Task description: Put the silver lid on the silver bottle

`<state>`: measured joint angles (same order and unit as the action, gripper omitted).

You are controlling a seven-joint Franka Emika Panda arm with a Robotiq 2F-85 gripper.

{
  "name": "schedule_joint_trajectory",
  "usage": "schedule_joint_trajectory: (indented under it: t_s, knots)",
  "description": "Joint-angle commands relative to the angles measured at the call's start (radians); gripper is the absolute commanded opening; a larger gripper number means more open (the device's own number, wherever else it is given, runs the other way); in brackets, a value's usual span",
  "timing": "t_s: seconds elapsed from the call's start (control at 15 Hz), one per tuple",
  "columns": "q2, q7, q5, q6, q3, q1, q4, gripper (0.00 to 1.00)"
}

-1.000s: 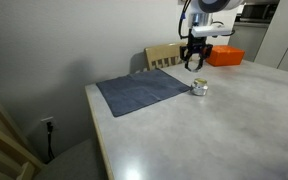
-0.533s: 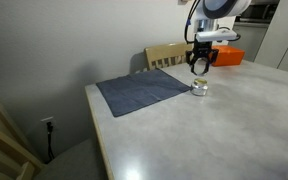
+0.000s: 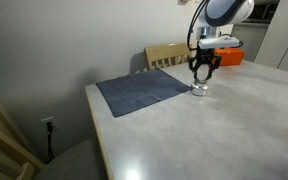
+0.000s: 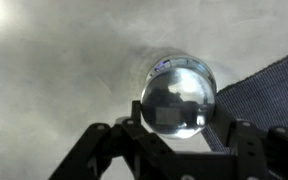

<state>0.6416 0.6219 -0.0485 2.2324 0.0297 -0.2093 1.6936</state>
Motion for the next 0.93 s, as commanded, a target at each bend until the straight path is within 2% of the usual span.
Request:
schedule_joint_trajectory:
  t_s: [0.0, 0.87]
  knots:
    - [0.006, -0.054, -0.038, 0.050, -0.024, 0.025, 0.024, 0.44]
    - [0.029, -0.123, -0.066, 0.071, -0.028, 0.025, 0.014, 0.44]
